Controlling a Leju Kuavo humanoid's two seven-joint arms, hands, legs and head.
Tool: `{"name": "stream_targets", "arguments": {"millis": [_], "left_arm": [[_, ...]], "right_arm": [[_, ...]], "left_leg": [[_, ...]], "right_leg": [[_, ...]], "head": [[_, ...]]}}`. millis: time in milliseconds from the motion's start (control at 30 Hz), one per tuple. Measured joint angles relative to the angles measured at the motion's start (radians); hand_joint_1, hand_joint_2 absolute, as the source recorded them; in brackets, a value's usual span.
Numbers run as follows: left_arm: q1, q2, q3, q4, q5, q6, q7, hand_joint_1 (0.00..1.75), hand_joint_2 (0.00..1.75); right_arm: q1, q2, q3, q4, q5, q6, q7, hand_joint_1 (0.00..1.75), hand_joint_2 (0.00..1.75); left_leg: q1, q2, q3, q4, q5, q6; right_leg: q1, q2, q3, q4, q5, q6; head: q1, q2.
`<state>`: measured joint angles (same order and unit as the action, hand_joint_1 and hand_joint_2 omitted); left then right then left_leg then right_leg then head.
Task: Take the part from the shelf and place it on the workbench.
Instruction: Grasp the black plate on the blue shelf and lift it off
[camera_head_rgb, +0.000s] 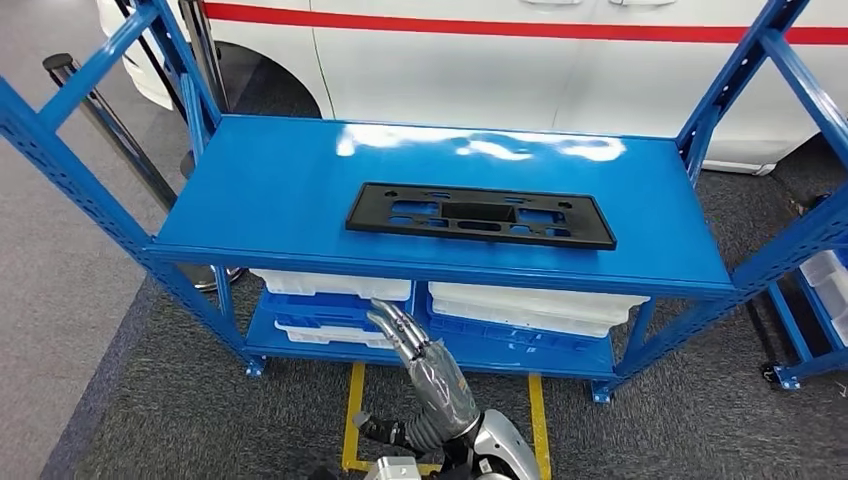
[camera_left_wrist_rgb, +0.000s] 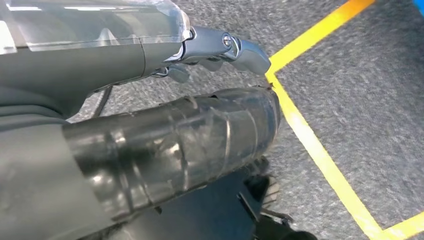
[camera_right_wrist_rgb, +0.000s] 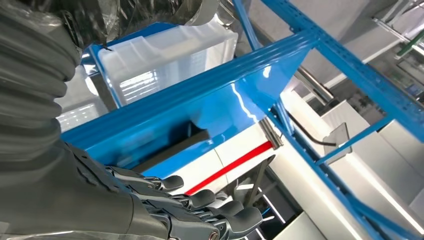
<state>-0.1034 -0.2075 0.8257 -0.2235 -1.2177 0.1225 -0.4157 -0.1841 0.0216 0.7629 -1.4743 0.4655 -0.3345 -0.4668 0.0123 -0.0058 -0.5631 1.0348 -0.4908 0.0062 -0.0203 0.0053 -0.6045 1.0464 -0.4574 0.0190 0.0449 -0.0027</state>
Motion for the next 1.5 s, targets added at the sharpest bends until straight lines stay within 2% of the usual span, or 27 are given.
{"name": "stream_targets", "arguments": {"millis": [67, 100, 200, 233, 267, 300, 367, 433, 500, 600, 633, 700, 733, 767, 800, 867, 900, 967, 1067, 1133, 1233, 1267, 1300, 1333, 1400, 1467, 1500], "left_arm": [[0.001, 0.001, 0.0, 0.0, 0.0, -0.001, 0.0, 0.0, 0.0], [0.001, 0.001, 0.0, 0.0, 0.0, -0.002, -0.001, 0.0, 0.0], [0.0, 0.002, 0.0, 0.001, -0.001, -0.006, -0.004, 0.0, 0.0], [0.0, 0.002, 0.0, 0.001, -0.002, -0.007, -0.005, 0.0, 0.0], [0.001, 0.002, 0.0, 0.001, -0.003, -0.007, -0.005, 0.0, 0.0], [0.001, 0.002, 0.0, 0.001, -0.004, -0.008, -0.005, 0.0, 0.0], [0.002, 0.002, 0.0, 0.001, -0.007, -0.009, -0.005, 0.0, 0.0], [0.002, 0.001, 0.0, 0.003, -0.01, -0.009, -0.005, 0.0, 0.0], [0.002, 0.001, 0.0, 0.004, -0.011, -0.009, -0.005, 0.0, 0.0], [0.003, 0.002, 0.0, 0.004, -0.011, -0.009, -0.005, 0.0, 0.0], [0.003, 0.002, 0.0, 0.005, -0.011, -0.009, -0.006, 0.0, 0.0], [0.005, 0.002, 0.0, 0.005, -0.011, -0.009, -0.006, 0.0, 0.0], [0.007, 0.002, 0.0, 0.005, -0.011, -0.01, -0.006, 0.0, 0.0], [0.009, 0.003, 0.0, 0.005, -0.011, -0.01, -0.006, 0.0, 0.0], [0.011, 0.004, 0.0, 0.005, -0.011, -0.01, -0.006, 0.0, 0.0], [0.012, 0.005, 0.0, 0.005, -0.011, -0.01, -0.006, 0.0, 0.0], [0.012, 0.005, 0.0, 0.006, -0.011, -0.01, -0.006, 0.0, 0.0], [0.011, 0.005, 0.0, 0.007, -0.011, -0.01, -0.006, 0.0, 0.0], [0.012, 0.006, 0.0, 0.007, -0.011, -0.011, -0.007, 0.0, 0.0], [0.011, 0.007, 0.0, 0.007, -0.011, -0.012, -0.007, 0.0, 0.0], [0.011, 0.007, 0.0, 0.007, -0.011, -0.012, -0.008, 0.0, 0.0], [0.013, 0.007, 0.0, 0.007, -0.011, -0.012, -0.008, 0.0, 0.0], [0.014, 0.007, 0.0, 0.007, -0.011, -0.012, -0.008, 0.0, 0.0], [0.015, 0.007, 0.0, 0.007, -0.011, -0.012, -0.008, 0.0, 0.0], [0.016, 0.007, 0.0, 0.007, -0.011, -0.012, -0.009, 0.0, 0.0], [0.015, 0.006, 0.0, 0.009, -0.011, -0.012, -0.01, 0.0, 0.0], [0.015, 0.006, 0.0, 0.01, -0.011, -0.012, -0.01, 0.0, 0.0]], "right_arm": [[0.001, -0.002, -0.006, -0.007, 0.003, -0.003, 0.0, 0.0, 1.75], [0.001, -0.003, -0.008, -0.01, 0.007, -0.007, 0.0, 0.0, 1.75], [0.005, -0.008, -0.016, -0.016, 0.036, -0.034, -0.002, 0.0, 1.75], [0.008, -0.011, -0.019, -0.017, 0.048, -0.045, -0.001, 0.0, 1.75], [0.011, -0.013, -0.022, -0.018, 0.06, -0.057, 0.0, 0.0, 1.75], [0.014, -0.014, -0.026, -0.019, 0.07, -0.068, 0.003, 0.0, 1.75], [0.017, -0.016, -0.034, -0.025, 0.084, -0.085, 0.007, 0.0, 1.75], [0.019, -0.016, -0.043, -0.031, 0.09, -0.099, 0.011, 0.0, 1.75], [0.025, -0.017, -0.054, -0.036, 0.095, -0.111, 0.014, 0.0, 1.75], [0.037, -0.019, -0.071, -0.047, 0.103, -0.124, 0.017, 0.0, 1.75], [0.039, -0.019, -0.075, -0.049, 0.107, -0.127, 0.017, 0.0, 1.75], [0.045, -0.021, -0.083, -0.051, 0.11, -0.13, 0.018, 0.0, 1.75], [0.049, -0.022, -0.086, -0.052, 0.111, -0.131, 0.019, 0.0, 1.75], [0.053, -0.023, -0.088, -0.052, 0.111, -0.132, 0.019, 0.0, 1.75], [0.057, -0.023, -0.09, -0.052, 0.112, -0.133, 0.019, 0.0, 1.75], [0.061, -0.024, -0.092, -0.053, 0.112, -0.134, 0.019, 0.0, 1.75], [0.061, -0.024, -0.093, -0.053, 0.112, -0.134, 0.02, 0.0, 1.75], [0.062, -0.024, -0.094, -0.055, 0.113, -0.136, 0.021, 0.0, 1.75], [0.064, -0.024, -0.098, -0.059, 0.123, -0.143, 0.025, 0.0, 1.75], [0.066, -0.024, -0.105, -0.062, 0.135, -0.15, 0.028, 0.0, 1.75], [0.076, -0.029, -0.117, -0.063, 0.148, -0.163, 0.032, 0.0, 1.75], [0.083, -0.032, -0.122, -0.063, 0.151, -0.166, 0.034, 0.0, 1.75], [0.088, -0.035, -0.127, -0.064, 0.154, -0.169, 0.035, 0.0, 1.75], [0.092, -0.037, -0.131, -0.064, 0.157, -0.172, 0.035, 0.0, 1.75], [0.097, -0.04, -0.138, -0.07, 0.161, -0.177, 0.036, 0.0, 1.75], [0.101, -0.042, -0.144, -0.077, 0.164, -0.182, 0.036, 0.0, 1.75], [0.106, -0.043, -0.148, -0.08, 0.165, -0.184, 0.036, 0.0, 1.75]], "left_leg": [[0.0, 0.001, 0.001, -0.005, 0.007, 0.016], [0.0, 0.002, 0.001, -0.009, 0.011, 0.025], [-0.006, 0.005, -0.001, -0.011, 0.013, 0.041], [-0.01, 0.005, -0.001, -0.011, 0.013, 0.043], [-0.014, 0.005, 0.0, -0.011, 0.012, 0.045], [-0.018, 0.004, 0.001, -0.011, 0.012, 0.046], [-0.023, 0.003, 0.006, -0.011, 0.01, 0.048], [-0.027, 0.003, 0.006, -0.01, 0.006, 0.045], [-0.028, 0.003, 0.004, -0.011, 0.004, 0.038], [-0.028, 0.004, 0.0, 0.01, -0.015, 0.024], [-0.027, 0.004, -0.016, 0.047, -0.036, 0.017], [-0.016, 0.003, -0.08, 0.168, -0.086, 0.005], [-0.01, 0.003, -0.113, 0.222, -0.1, -0.002], [-0.004, 0.004, -0.134, 0.249, -0.096, -0.008], [0.002, 0.004, -0.138, 0.24, -0.073, -0.013], [0.013, 0.005, -0.095, 0.123, 0.005, -0.022], [0.013, 0.005, -0.069, 0.062, 0.03, -0.023], [0.011, 0.004, -0.041, 0.0, 0.041, -0.013], [0.006, 0.001, -0.031, -0.005, 0.031, 0.014], [0.005, 0.0, -0.017, -0.009, 0.025, 0.03], [0.0, 0.001, -0.001, -0.01, 0.012, 0.043], [-0.002, 0.0, 0.005, -0.01, 0.007, 0.045], [-0.005, -0.001, 0.012, -0.01, 0.0, 0.046], [-0.007, -0.002, 0.022, -0.01, -0.006, 0.046], [-0.01, -0.002, 0.041, -0.012, -0.021, 0.043], [-0.011, -0.001, 0.053, -0.017, -0.033, 0.036], [-0.012, -0.001, 0.058, -0.017, -0.035, 0.03]], "right_leg": [[-0.003, -0.001, -0.003, 0.006, -0.007, 0.011], [-0.005, -0.002, -0.013, 0.03, -0.024, 0.014], [-0.001, -0.003, -0.096, 0.208, -0.113, 0.014], [0.0, -0.003, -0.12, 0.259, -0.128, 0.013], [0.002, -0.003, -0.131, 0.28, -0.125, 0.009], [0.005, -0.003, -0.12, 0.259, -0.103, 0.003], [0.017, -0.003, -0.058, 0.134, -0.038, -0.018], [0.027, -0.005, -0.006, 0.024, -0.007, -0.035], [0.032, -0.005, 0.006, -0.004, -0.009, -0.04], [0.02, -0.005, 0.025, -0.027, -0.004, -0.044], [0.015, -0.006, 0.033, -0.035, -0.003, -0.046], [0.014, -0.008, 0.041, -0.039, -0.005, -0.049], [0.014, -0.008, 0.043, -0.039, -0.008, -0.049], [0.013, -0.007, 0.046, -0.039, -0.012, -0.047], [0.011, -0.006, 0.05, -0.038, -0.016, -0.045], [0.006, -0.004, 0.061, -0.034, -0.028, -0.035], [0.006, -0.003, 0.064, -0.029, -0.036, -0.028], [0.008, -0.002, 0.067, -0.025, -0.046, -0.014], [0.005, -0.003, 0.07, -0.012, -0.048, 0.0], [0.002, -0.004, 0.041, 0.051, -0.072, 0.006], [0.005, -0.004, -0.077, 0.236, -0.135, 0.009], [0.006, -0.004, -0.107, 0.269, -0.135, 0.007], [0.007, -0.004, -0.122, 0.269, -0.118, 0.002], [0.01, -0.004, -0.118, 0.234, -0.082, -0.004], [0.021, -0.005, -0.077, 0.109, 0.003, -0.021], [0.033, -0.006, -0.046, 0.02, 0.025, -0.034], [0.037, -0.006, -0.04, 0.004, 0.021, -0.038]], "head": [[0.0, 0.0], [0.0, 0.0], [0.0, 0.0], [0.0, 0.0], [0.0, 0.0], [0.0, 0.0], [0.0, 0.0], [0.0, 0.0], [0.0, 0.0], [-0.003, 0.0], [-0.004, 0.0], [-0.008, 0.0], [-0.007, 0.0], [-0.008, 0.0], [-0.008, 0.0], [-0.008, 0.0], [-0.008, 0.0], [-0.007, 0.0], [-0.007, 0.0], [-0.007, 0.0], [-0.006, 0.0], [-0.006, 0.0], [-0.006, 0.0], [-0.006, 0.0], [-0.006, 0.0], [-0.006, 0.0], [-0.006, 0.0]]}}
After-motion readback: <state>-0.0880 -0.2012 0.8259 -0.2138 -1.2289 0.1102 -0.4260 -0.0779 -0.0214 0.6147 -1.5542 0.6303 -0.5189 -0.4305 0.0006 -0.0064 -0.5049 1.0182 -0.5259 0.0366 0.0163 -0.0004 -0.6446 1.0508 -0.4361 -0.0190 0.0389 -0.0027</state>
